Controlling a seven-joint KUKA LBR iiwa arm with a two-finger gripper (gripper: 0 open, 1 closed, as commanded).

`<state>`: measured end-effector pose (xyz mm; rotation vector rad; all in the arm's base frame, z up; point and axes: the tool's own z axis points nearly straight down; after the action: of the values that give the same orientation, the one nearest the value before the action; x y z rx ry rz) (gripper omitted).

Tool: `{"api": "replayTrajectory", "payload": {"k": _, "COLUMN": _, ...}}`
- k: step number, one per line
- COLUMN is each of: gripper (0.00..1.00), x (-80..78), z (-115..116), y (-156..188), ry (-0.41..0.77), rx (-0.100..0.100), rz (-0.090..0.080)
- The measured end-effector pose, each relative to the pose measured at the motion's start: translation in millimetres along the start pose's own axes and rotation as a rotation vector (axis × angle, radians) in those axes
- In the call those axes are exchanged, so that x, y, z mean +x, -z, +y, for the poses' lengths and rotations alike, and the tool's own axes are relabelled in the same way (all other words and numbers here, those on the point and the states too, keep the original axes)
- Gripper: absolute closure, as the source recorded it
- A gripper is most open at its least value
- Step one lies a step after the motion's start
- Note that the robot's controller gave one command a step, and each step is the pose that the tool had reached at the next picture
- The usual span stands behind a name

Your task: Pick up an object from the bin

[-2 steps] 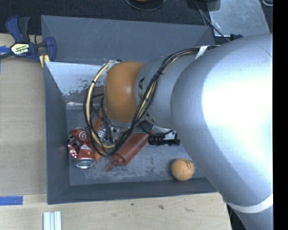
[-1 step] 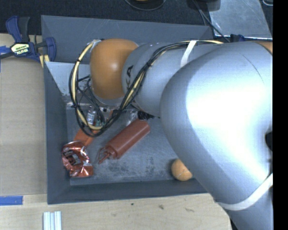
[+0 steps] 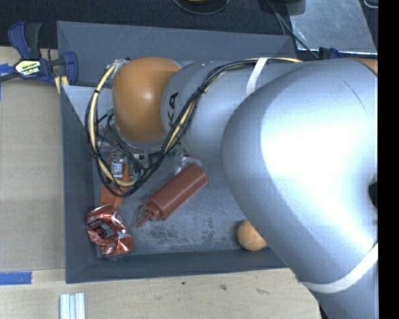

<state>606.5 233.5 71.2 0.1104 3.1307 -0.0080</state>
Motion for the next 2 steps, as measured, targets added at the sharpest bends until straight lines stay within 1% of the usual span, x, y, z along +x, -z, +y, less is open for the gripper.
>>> {"api": "replayTrajectory", "payload": {"k": 1, "gripper": 1.0, "x": -15.1, "z": -89.5, "y": 15.7, "ry": -0.187, "rx": 0.007, "rz": 0.01}}
{"api": "replayTrajectory", "payload": {"k": 2, "gripper": 1.0, "x": 5.1, "z": -84.8, "y": 8.8, "ry": 0.18, "rx": 0.003, "rz": -0.011}}
